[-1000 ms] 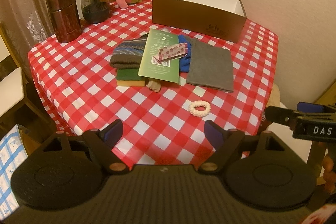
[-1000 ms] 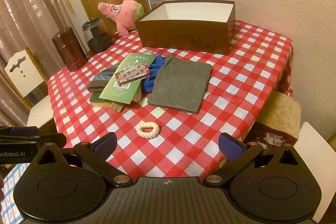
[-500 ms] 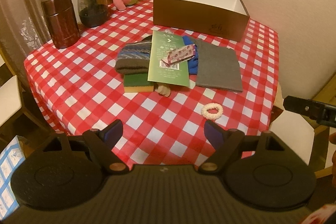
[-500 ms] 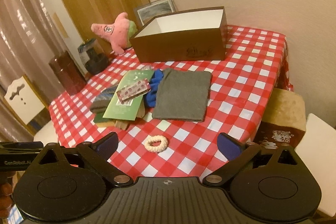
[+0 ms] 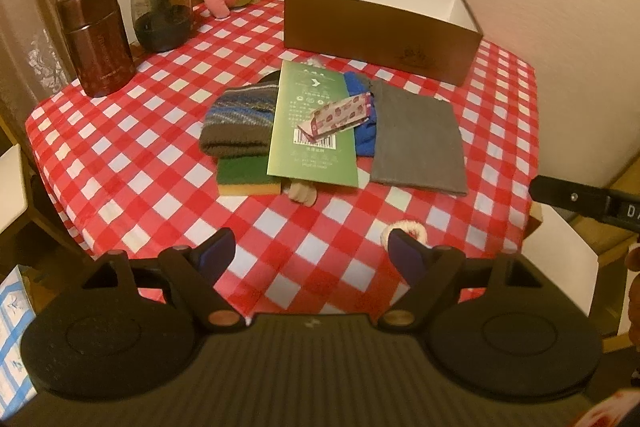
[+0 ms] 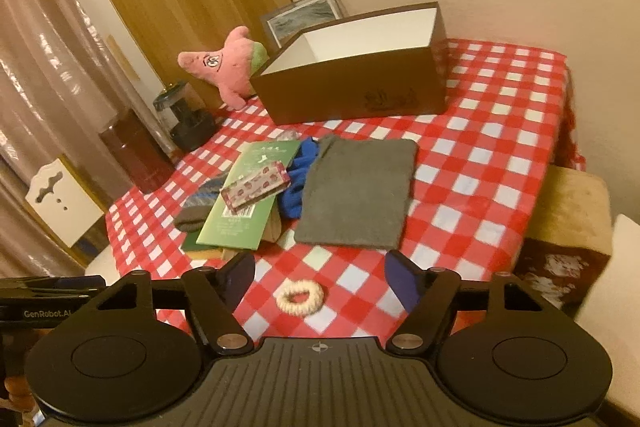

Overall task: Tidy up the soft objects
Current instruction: 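Lower the left gripper onto the cream hair tie and close it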

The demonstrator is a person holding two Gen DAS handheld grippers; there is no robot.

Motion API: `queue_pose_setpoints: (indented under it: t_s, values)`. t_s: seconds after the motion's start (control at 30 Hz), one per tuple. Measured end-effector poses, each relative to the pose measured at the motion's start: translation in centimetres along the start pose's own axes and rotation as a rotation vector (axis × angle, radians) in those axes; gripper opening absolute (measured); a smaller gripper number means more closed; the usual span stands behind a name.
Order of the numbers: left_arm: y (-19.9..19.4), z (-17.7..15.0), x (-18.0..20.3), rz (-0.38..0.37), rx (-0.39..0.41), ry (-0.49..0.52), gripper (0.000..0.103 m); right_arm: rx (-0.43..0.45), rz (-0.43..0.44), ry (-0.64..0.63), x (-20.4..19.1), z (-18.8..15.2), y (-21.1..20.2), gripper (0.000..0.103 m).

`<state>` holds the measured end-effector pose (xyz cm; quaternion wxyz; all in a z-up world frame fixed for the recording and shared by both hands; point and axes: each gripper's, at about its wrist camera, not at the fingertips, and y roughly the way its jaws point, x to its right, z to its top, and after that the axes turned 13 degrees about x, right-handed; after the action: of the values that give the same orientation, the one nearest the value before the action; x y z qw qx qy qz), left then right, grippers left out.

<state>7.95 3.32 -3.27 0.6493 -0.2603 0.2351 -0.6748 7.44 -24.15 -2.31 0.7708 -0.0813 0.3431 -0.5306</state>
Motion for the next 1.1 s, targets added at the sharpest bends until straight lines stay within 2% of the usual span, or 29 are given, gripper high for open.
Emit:
queue_pose_setpoints:
  t_s: [0.2,0.33,0.47,0.6,0.8,0.9,1.1]
  values:
    - [3.4,1.0,1.2,0.015,-0.016,0.003,0.077,-0.055,0.031,0.049,3.0,1.3,3.8,0.067]
    - [5.8,0.7,2.3,0.011,-0.064,-0.006,0.075,-0.111,0.049,0.055,5.0,2.0,5.9,0.067]
    - [8.3,-0.8,4.1,-0.022,-0.126,0.015,0.067,-0.141,0.047,0.106,7.2,2.4,7.1,0.067]
    - [10.3,-2.7,6.2,-0.065,-0.173,0.056,0.060,-0.172,0.034,0.093,8.5,2.6,7.9,0.067]
    - [12.3,-4.0,8.1,-0.104,-0.190,0.094,0.055,-0.211,0.023,0.093,10.0,2.2,8.4,0.067]
    - [13.2,-4.2,8.9,-0.099,-0.200,0.118,0.047,-0.227,0.014,0.100,10.7,2.0,8.6,0.067]
    - [14.3,-4.7,9.7,-0.075,-0.201,0.150,0.041,-0.245,0.008,0.092,11.7,2.0,9.0,0.067]
